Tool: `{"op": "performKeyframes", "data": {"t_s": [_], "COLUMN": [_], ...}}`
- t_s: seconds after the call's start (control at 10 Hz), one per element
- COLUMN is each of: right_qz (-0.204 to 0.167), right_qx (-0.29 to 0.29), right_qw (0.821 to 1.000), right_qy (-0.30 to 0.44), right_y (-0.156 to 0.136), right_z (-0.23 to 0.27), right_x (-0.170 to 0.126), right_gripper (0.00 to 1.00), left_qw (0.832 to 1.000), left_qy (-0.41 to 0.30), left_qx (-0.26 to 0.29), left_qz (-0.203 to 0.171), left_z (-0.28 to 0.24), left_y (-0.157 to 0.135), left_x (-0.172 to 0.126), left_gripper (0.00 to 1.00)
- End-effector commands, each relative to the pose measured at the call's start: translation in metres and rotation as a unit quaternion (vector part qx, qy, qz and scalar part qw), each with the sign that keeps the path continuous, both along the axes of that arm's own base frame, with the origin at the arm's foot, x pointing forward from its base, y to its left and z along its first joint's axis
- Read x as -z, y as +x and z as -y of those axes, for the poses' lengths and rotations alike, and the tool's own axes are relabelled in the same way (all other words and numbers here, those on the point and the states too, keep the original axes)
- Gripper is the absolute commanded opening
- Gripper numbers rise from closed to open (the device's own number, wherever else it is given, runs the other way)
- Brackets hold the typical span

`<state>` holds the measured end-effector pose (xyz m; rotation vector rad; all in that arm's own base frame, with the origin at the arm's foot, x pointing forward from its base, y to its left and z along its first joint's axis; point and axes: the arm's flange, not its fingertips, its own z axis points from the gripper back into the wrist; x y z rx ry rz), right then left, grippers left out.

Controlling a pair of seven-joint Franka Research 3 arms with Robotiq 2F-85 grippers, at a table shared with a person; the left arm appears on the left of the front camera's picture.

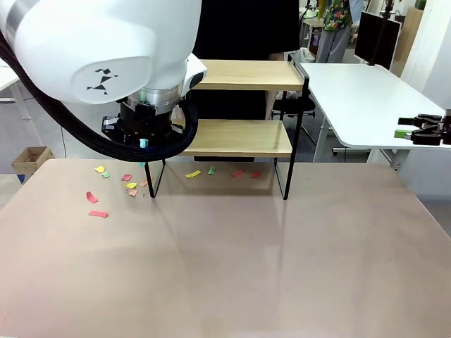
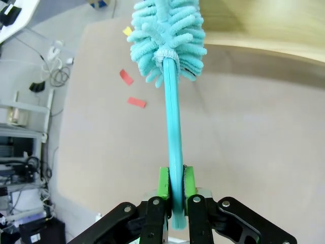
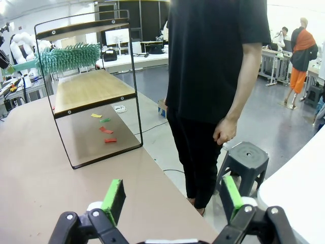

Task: Clean the shelf.
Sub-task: Clean the specific section of the Shelf indicated by the human with the Duster.

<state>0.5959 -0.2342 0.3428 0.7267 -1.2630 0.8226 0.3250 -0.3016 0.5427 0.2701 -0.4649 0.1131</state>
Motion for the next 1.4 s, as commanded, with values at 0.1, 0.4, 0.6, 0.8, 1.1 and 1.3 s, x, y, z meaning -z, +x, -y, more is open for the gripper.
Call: {"op": "performKeyframes", "data": {"t_s": [0.1, 0.4, 0.6, 0.8, 1.1, 1.3], "right_qz": [0.002, 0.002, 0.002, 0.002, 0.002, 0.002], "right_qx": [-0.002, -0.002, -0.002, -0.002, -0.002, -0.002], "right_qw": [1.0, 1.0, 1.0, 1.0, 1.0, 1.0], "right_qy": [-0.001, -0.001, -0.001, -0.001, -0.001, -0.001], "right_y": [0.001, 0.001, 0.001, 0.001, 0.001, 0.001], "right_z": [-0.002, -0.002, -0.002, -0.002, -0.002, -0.002], "right_x": [-0.003, -0.003, -0.003, -0.003, -0.003, -0.003], "right_gripper": [1.0, 1.0, 1.0, 1.0, 1.0, 1.0], "left_qw": [1.0, 0.988, 0.973, 0.942, 0.873, 0.842], "left_qy": [0.0, -0.094, -0.125, -0.168, -0.231, -0.278], "left_qx": [0.0, 0.124, 0.191, 0.283, 0.411, 0.435], "left_qz": [0.0, -0.009, -0.018, -0.06, -0.129, -0.155], "left_z": [0.0, -0.009, -0.025, -0.054, -0.104, -0.136], "left_y": [0.0, -0.019, -0.03, -0.038, -0.048, -0.059], "left_x": [0.0, -0.02, -0.029, -0.039, -0.041, -0.05], "left_gripper": [0.14, 0.14, 0.14, 0.14, 0.14, 0.14]}}
